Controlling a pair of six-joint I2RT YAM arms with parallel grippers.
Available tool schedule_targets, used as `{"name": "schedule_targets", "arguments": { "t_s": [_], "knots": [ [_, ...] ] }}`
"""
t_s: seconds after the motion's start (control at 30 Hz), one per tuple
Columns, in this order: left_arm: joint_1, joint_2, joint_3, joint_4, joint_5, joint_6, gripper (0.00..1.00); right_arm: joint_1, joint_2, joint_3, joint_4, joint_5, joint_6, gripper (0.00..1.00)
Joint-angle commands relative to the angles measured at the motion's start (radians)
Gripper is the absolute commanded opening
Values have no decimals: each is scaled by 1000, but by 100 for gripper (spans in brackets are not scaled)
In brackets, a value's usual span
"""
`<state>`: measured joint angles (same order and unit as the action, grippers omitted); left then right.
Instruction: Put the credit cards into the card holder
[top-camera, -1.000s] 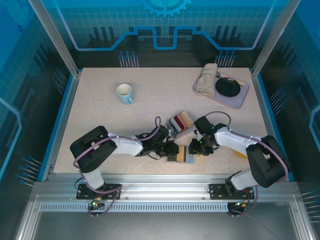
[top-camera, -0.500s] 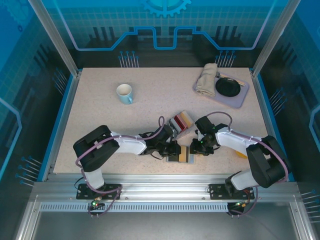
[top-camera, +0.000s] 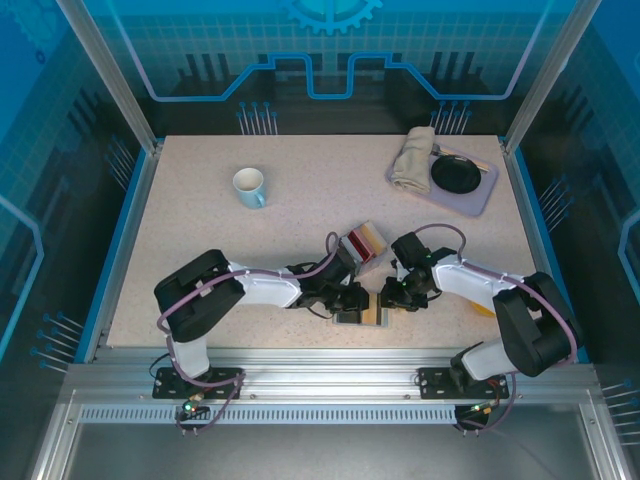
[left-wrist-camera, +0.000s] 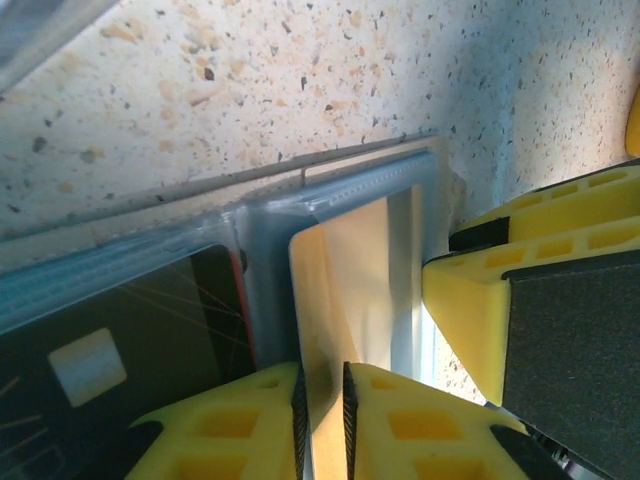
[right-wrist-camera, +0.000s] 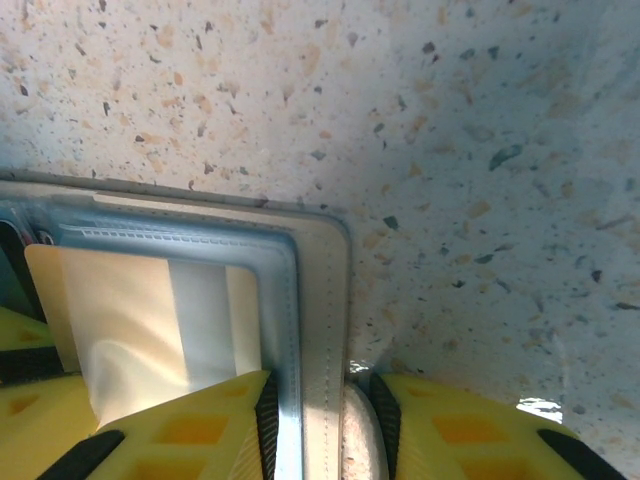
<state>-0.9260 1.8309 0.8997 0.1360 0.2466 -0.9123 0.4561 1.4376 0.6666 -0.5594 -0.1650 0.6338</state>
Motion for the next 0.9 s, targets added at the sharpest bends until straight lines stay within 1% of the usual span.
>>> {"name": "schedule_targets", "arguments": {
  "t_s": [0.0, 0.3, 0.33, 0.4, 0.53, 0.67, 0.87],
  "knots": [
    [-16, -12, 5, -89, -22, 27, 23, -5, 32, -52, 29, -13, 18, 33],
    [-16, -55, -20, -130, -68, 23, 21, -22, -8, -52, -9, 10, 12, 35],
    [-16, -59, -22, -131, -69, 27, 20, -22, -10, -52, -10, 10, 12, 35],
    [-16, -62, -23, -135, -69, 29, 15, -24, -14, -55, -13, 14, 12, 35],
    [-16, -40, -9, -122, -46, 38, 8, -25, -11, -63, 1, -5, 12, 33],
    [-16, -8, 15, -93, -9, 36, 7, -25, -4, -71, 32, -46, 16, 30],
    [-16, 32, 39, -63, 45, 38, 7, -26, -1, -72, 50, -78, 18, 29]
  ]
}}
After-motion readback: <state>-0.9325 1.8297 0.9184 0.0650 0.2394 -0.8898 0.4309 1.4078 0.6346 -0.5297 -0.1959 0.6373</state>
